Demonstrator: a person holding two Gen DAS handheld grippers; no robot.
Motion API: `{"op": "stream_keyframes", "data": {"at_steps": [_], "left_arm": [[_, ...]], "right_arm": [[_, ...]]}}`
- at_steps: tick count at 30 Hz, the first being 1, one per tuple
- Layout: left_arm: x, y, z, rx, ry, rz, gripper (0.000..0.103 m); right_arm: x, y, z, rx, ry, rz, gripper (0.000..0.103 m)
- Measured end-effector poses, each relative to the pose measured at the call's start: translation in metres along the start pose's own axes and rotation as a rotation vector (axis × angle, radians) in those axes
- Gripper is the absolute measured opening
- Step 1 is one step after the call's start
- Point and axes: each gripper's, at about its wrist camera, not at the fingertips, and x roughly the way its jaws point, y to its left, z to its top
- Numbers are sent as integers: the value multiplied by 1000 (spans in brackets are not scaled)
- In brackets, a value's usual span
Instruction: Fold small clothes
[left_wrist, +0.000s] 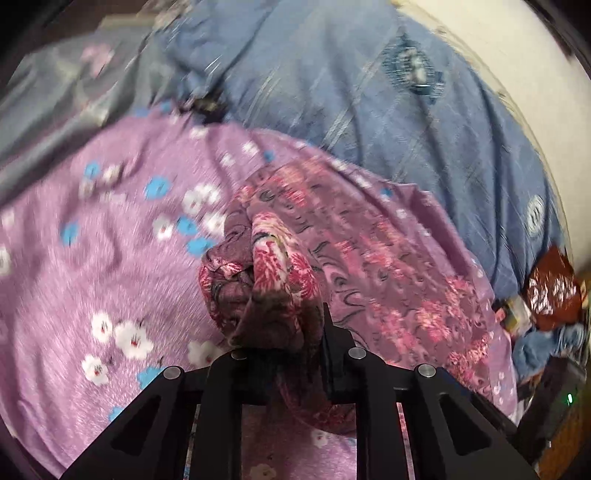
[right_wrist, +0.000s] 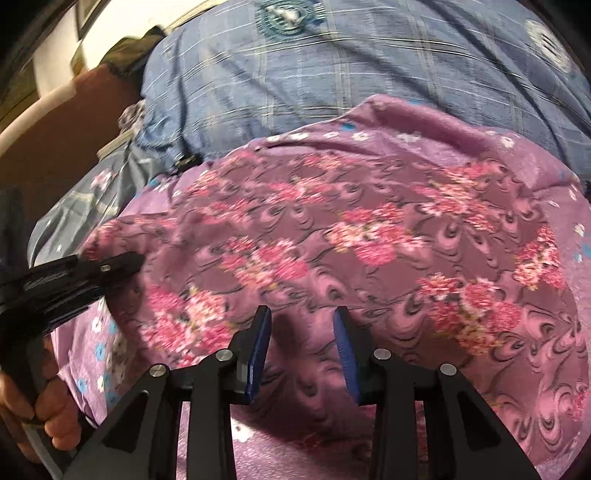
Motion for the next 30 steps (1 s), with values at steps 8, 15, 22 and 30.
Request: {"op": "stream_keyframes", "data": {"at_steps": [8,15,22,30], "left_arm": [[-32,-62,-7,220,-57,-30,12],[-35,-110,-25,384,-46,-82,11],[9,-147,-56,513,74,-125,13],[10,-143,-57,643,285,-355,53]], "right_arm": [[-9,-43,5,177,-13,35,39],[-29,-87,4,290,-56,40,39],[-48,-129,6,397,-97,104,40],[-21,-157,19,501,-39,286,60]]}}
